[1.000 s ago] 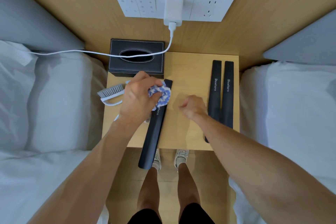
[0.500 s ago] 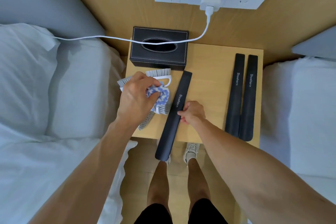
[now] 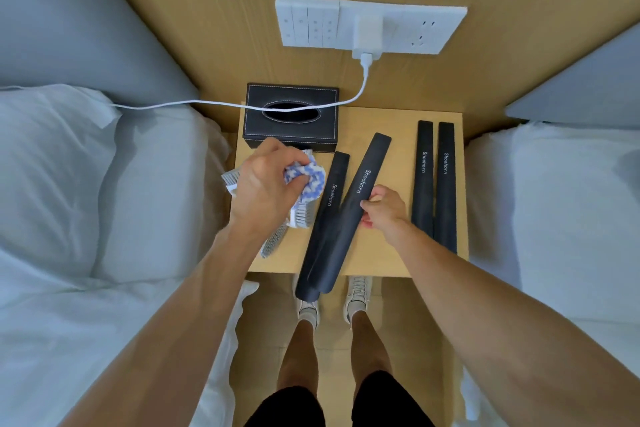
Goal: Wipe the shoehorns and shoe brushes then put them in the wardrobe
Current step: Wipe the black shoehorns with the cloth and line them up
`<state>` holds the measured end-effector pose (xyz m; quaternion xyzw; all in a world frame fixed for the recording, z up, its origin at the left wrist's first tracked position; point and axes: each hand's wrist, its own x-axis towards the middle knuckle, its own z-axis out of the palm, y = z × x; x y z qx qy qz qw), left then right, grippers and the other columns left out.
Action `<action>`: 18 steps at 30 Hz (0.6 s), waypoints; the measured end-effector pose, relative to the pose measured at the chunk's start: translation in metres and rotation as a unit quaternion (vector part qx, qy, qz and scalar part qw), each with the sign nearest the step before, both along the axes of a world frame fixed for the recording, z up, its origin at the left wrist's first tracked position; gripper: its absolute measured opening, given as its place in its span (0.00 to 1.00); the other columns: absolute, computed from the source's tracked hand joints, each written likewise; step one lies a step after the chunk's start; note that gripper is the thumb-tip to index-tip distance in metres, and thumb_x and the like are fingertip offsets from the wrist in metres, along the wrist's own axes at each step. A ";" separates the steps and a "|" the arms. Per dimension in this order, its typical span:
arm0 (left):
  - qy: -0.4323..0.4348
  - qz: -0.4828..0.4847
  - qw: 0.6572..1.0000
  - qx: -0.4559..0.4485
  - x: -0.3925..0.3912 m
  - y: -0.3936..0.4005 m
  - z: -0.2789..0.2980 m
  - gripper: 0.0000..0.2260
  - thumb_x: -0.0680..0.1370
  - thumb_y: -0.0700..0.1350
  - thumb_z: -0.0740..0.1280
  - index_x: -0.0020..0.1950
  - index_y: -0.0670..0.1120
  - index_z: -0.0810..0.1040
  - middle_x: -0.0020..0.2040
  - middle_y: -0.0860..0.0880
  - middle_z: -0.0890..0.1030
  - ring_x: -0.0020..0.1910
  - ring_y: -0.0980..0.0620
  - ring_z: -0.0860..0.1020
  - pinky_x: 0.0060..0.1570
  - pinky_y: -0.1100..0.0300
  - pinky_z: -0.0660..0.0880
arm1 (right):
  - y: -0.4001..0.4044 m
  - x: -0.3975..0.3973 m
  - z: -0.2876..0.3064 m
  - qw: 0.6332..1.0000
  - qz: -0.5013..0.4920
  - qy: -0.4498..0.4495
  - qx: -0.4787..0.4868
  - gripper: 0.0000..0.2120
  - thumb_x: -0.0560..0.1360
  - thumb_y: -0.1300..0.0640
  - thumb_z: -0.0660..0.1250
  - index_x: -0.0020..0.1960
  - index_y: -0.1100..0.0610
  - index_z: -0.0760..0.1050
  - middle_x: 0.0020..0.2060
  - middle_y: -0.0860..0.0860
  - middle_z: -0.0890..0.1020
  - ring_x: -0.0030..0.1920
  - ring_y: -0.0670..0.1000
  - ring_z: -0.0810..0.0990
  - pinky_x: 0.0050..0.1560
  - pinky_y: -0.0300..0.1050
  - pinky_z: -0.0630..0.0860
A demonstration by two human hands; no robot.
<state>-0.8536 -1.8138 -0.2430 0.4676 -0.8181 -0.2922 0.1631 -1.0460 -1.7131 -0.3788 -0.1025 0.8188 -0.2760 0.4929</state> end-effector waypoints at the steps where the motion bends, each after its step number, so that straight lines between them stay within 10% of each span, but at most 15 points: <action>1: 0.005 -0.005 1.000 -0.004 -0.005 0.001 0.008 0.08 0.73 0.40 0.74 0.52 0.44 0.83 0.49 0.47 0.80 0.42 0.59 0.74 0.42 0.77 0.68 | 0.002 -0.006 0.012 0.999 -0.029 -0.016 -0.015 0.10 0.78 0.66 0.66 0.41 0.55 0.72 0.44 0.59 0.83 0.36 0.54 0.84 0.35 0.48 0.84; 10: 0.105 -0.061 0.992 -0.029 -0.054 0.016 0.103 0.10 0.71 0.34 0.72 0.51 0.43 0.84 0.49 0.47 0.80 0.44 0.58 0.76 0.46 0.77 0.67 | 0.029 -0.047 0.164 0.965 -0.091 -0.099 -0.224 0.23 0.75 0.72 0.68 0.66 0.55 0.72 0.54 0.61 0.82 0.56 0.58 0.83 0.53 0.61 0.82; 18: 0.165 -0.136 0.972 -0.101 -0.097 0.012 0.211 0.10 0.72 0.34 0.71 0.51 0.44 0.84 0.48 0.50 0.79 0.42 0.60 0.74 0.43 0.76 0.66 | 0.043 -0.066 0.285 0.920 -0.022 -0.094 -0.380 0.24 0.75 0.72 0.68 0.66 0.53 0.75 0.53 0.58 0.85 0.54 0.59 0.85 0.46 0.53 0.83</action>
